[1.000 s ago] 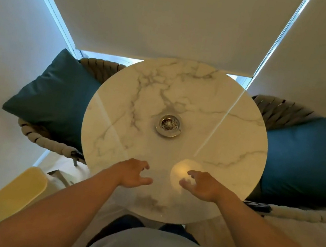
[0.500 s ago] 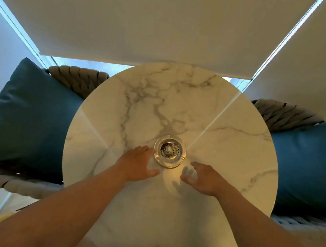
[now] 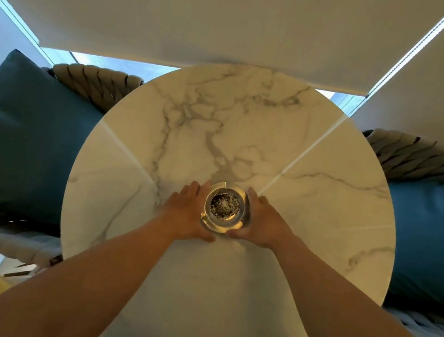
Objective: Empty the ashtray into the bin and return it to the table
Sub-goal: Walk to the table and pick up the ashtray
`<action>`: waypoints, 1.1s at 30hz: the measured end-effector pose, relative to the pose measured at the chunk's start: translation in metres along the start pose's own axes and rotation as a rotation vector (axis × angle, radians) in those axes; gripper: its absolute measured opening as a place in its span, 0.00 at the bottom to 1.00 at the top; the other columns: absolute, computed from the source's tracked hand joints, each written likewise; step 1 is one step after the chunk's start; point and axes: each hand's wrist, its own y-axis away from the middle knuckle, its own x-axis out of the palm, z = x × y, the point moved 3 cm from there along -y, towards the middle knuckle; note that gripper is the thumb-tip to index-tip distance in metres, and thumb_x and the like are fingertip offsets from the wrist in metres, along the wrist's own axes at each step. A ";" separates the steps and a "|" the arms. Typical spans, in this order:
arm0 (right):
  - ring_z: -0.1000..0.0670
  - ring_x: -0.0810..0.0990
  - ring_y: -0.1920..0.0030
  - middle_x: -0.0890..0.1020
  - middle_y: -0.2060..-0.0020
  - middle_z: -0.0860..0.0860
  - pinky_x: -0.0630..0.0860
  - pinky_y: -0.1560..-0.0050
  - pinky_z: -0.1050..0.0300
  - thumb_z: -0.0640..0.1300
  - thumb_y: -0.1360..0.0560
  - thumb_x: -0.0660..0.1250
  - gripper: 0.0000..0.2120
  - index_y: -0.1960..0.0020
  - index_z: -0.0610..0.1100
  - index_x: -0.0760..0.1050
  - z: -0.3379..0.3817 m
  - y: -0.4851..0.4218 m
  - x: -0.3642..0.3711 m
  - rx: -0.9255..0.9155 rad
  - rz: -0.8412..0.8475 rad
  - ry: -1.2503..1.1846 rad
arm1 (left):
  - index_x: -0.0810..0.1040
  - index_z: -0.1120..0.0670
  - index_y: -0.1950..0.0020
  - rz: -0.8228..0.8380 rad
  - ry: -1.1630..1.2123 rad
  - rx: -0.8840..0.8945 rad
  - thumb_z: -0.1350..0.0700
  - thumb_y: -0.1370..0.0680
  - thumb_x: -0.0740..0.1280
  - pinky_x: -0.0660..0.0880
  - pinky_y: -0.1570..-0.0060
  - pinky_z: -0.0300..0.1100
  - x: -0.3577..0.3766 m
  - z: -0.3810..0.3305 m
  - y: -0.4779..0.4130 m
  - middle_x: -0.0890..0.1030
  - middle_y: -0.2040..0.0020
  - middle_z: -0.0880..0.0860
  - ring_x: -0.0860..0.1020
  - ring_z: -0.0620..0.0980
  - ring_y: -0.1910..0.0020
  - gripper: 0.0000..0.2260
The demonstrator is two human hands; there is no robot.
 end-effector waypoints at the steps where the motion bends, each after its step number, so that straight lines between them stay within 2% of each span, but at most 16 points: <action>1: 0.40 0.74 0.35 0.71 0.34 0.41 0.74 0.36 0.44 0.62 0.43 0.81 0.64 0.20 0.44 0.47 -0.001 -0.003 0.002 -0.001 0.000 0.007 | 0.51 0.49 0.23 -0.010 -0.018 0.001 0.33 0.43 0.78 0.72 0.42 0.52 0.002 -0.001 -0.002 0.68 0.36 0.53 0.70 0.55 0.36 0.58; 5: 0.39 0.72 0.33 0.69 0.32 0.41 0.74 0.36 0.43 0.61 0.44 0.83 0.68 0.19 0.46 0.43 -0.004 -0.009 0.012 -0.001 -0.001 0.039 | 0.52 0.51 0.22 -0.032 -0.045 0.012 0.33 0.41 0.77 0.72 0.42 0.52 0.004 -0.003 -0.009 0.68 0.36 0.53 0.71 0.55 0.37 0.56; 11: 0.39 0.71 0.33 0.68 0.33 0.42 0.76 0.40 0.43 0.59 0.44 0.84 0.69 0.19 0.47 0.43 -0.002 -0.016 0.020 -0.008 -0.035 0.080 | 0.52 0.52 0.22 -0.022 -0.042 0.019 0.33 0.39 0.77 0.71 0.40 0.52 0.005 -0.003 -0.016 0.69 0.36 0.54 0.71 0.56 0.37 0.56; 19: 0.39 0.72 0.33 0.70 0.35 0.42 0.75 0.38 0.43 0.58 0.45 0.84 0.66 0.20 0.47 0.46 0.004 -0.014 0.015 -0.019 -0.053 0.048 | 0.54 0.52 0.23 -0.052 0.007 0.017 0.31 0.41 0.76 0.72 0.40 0.52 0.002 -0.004 -0.013 0.71 0.36 0.54 0.72 0.56 0.37 0.56; 27: 0.40 0.72 0.34 0.71 0.36 0.42 0.73 0.35 0.43 0.56 0.44 0.84 0.65 0.20 0.46 0.49 0.017 0.013 -0.006 -0.083 -0.075 -0.005 | 0.55 0.50 0.23 -0.064 0.186 0.040 0.37 0.42 0.80 0.74 0.40 0.55 -0.021 -0.012 0.011 0.71 0.38 0.54 0.73 0.55 0.38 0.56; 33: 0.46 0.73 0.37 0.74 0.37 0.46 0.74 0.37 0.45 0.54 0.45 0.85 0.61 0.21 0.48 0.55 0.030 0.049 -0.025 -0.183 -0.137 -0.087 | 0.58 0.47 0.24 -0.159 0.351 0.125 0.40 0.47 0.83 0.75 0.40 0.53 -0.048 -0.025 0.047 0.73 0.36 0.49 0.71 0.49 0.38 0.56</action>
